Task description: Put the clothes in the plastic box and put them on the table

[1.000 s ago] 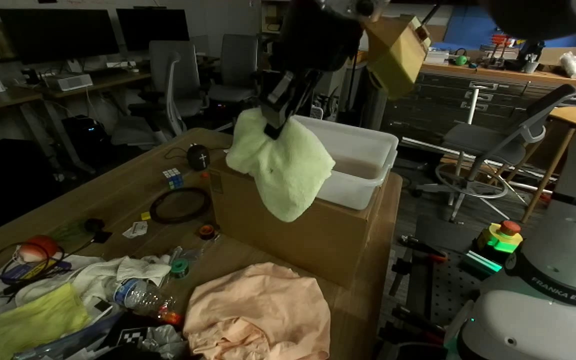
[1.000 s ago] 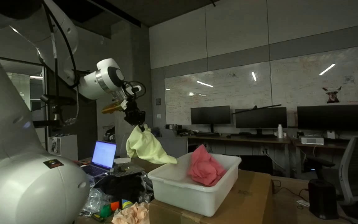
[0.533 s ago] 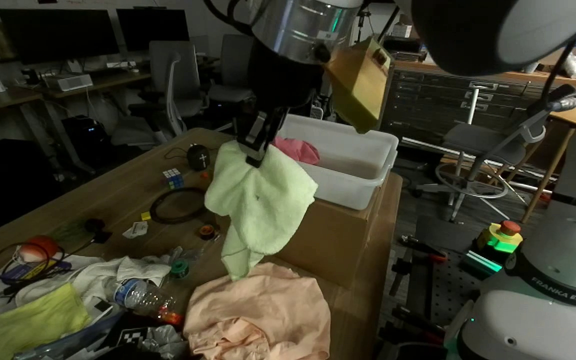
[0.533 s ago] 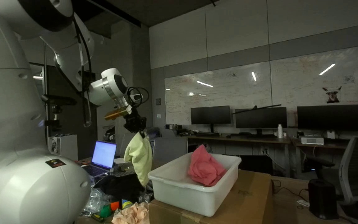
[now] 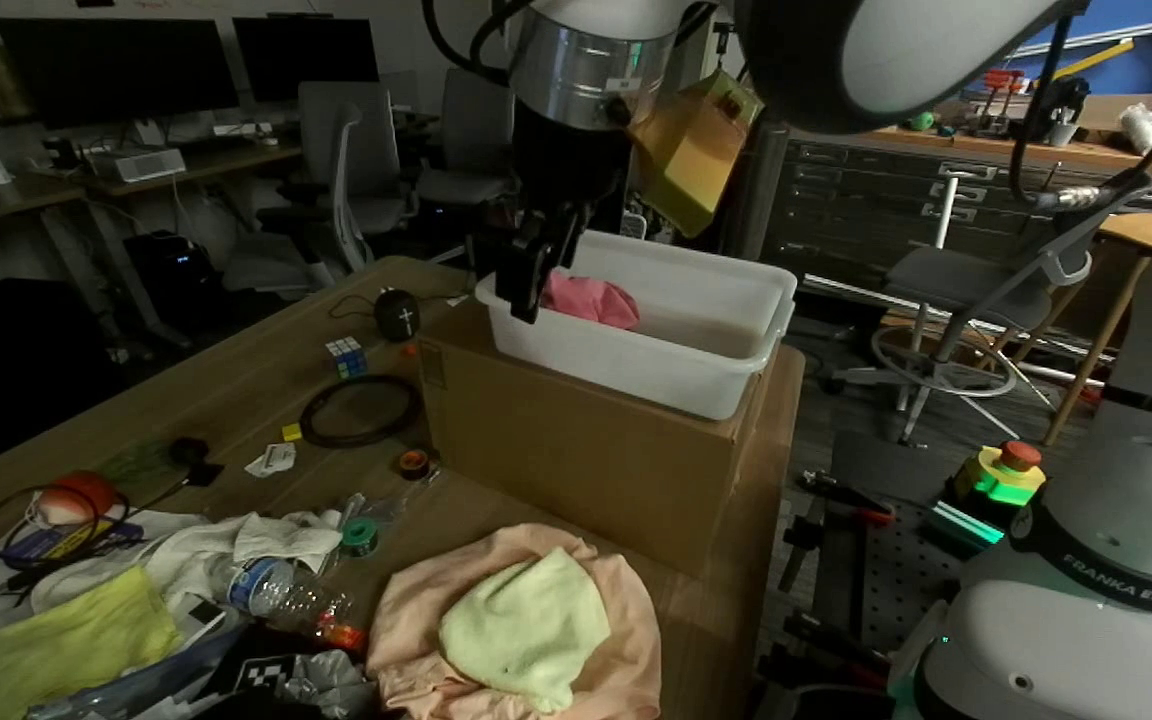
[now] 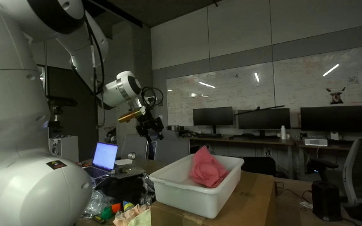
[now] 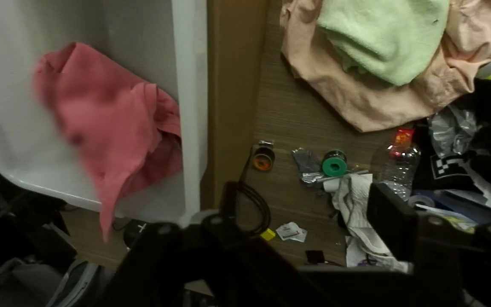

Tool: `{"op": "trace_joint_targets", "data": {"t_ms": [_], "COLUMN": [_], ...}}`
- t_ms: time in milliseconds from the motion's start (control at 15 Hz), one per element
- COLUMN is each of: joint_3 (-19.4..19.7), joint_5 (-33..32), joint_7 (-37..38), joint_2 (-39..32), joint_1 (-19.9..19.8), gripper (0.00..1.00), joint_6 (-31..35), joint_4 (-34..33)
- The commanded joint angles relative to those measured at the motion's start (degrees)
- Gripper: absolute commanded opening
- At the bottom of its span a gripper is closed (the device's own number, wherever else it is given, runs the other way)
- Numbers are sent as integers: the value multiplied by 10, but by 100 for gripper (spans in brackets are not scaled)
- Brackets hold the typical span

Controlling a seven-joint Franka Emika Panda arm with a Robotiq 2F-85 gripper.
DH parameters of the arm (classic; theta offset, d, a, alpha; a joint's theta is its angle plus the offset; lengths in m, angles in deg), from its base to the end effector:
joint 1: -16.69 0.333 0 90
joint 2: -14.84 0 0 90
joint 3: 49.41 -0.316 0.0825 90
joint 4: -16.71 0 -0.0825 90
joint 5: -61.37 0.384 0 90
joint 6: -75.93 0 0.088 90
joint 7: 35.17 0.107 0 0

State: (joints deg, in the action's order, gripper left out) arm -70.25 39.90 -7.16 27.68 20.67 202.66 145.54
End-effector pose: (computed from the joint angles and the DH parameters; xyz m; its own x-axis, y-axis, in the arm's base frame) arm 0.4569 0.2055 0.4721 0.9392 0.1818 0.2913 0.0918 -0.9504 0.2972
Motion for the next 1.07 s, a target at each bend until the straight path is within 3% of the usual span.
{"op": "trace_joint_targets", "data": {"t_ms": [0, 467, 1000], "joint_3": [37, 120, 169], "joint_5": [-12, 1, 4], "joint_7": [-7, -35, -113], "joint_2": [12, -3, -81], "joint_1": [-1, -38, -60], "gripper": [100, 100, 100], "joint_6": [-15, -14, -86], "joint_4": [-8, -51, -105]}}
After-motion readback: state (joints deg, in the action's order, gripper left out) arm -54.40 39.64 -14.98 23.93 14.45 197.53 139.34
